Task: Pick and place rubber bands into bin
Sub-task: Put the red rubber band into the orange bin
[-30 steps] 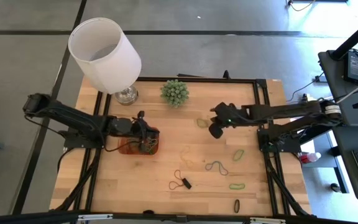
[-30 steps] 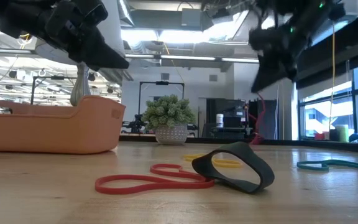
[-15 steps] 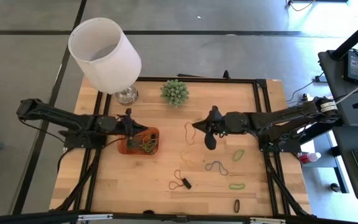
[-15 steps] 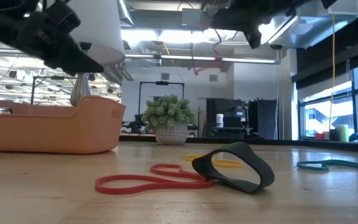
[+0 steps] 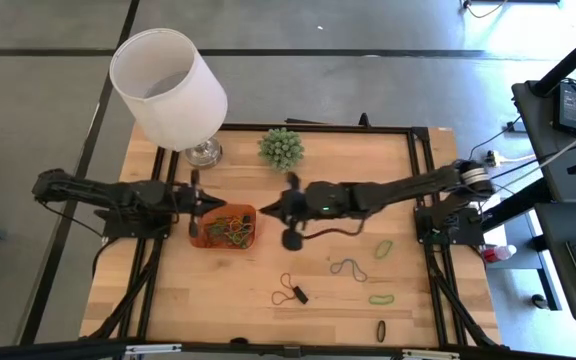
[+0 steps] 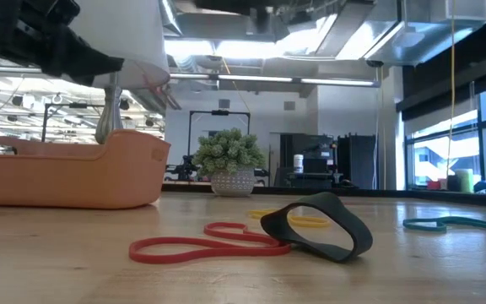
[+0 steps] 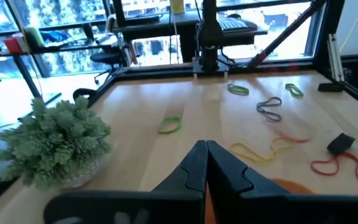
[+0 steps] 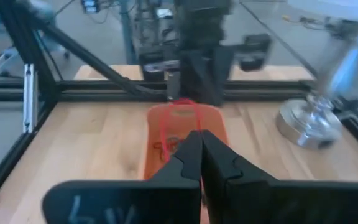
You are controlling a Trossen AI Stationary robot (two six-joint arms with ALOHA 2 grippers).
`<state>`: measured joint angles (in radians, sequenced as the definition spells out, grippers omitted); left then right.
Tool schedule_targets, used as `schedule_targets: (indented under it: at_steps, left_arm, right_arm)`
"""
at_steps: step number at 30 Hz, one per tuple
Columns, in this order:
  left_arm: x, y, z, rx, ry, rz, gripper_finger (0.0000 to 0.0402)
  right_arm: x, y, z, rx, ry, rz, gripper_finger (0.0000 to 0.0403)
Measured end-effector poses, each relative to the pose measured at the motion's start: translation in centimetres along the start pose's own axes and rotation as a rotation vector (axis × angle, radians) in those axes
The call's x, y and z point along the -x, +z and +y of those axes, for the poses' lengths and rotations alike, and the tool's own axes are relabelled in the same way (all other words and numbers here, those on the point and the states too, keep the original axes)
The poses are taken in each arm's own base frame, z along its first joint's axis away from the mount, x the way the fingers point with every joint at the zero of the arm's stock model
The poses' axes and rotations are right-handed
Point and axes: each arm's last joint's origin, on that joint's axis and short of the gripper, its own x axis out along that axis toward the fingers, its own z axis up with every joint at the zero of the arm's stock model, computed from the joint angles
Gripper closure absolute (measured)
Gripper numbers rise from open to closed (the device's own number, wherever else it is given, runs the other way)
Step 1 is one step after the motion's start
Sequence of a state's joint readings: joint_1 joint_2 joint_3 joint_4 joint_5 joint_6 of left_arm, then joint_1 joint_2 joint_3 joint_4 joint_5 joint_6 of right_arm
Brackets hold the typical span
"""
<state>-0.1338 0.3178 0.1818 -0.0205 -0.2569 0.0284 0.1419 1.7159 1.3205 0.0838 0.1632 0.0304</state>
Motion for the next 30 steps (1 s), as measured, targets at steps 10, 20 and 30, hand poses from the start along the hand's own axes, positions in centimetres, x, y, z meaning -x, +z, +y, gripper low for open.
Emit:
schedule_targets:
  at_steps: [10,20,30]
  left_arm:
    - [1.0,0.3,0.9,0.002,-0.01,-0.061,0.0399]
    - [1.0,-0.2,1.3,0.072,0.025,-0.007,0.0398]
    - [1.0,-0.3,1.3,0.08,0.03,0.003,0.0399]
  right_arm:
    - [-8.2,-0.7,-0.3,0.129,-0.018,0.094,0.0403]
    - [-14.1,-5.3,-2.0,0.073,0.006,0.194,0.0403]
    - [-15.4,-8.5,-2.1,0.033,0.002,0.317,0.0378]
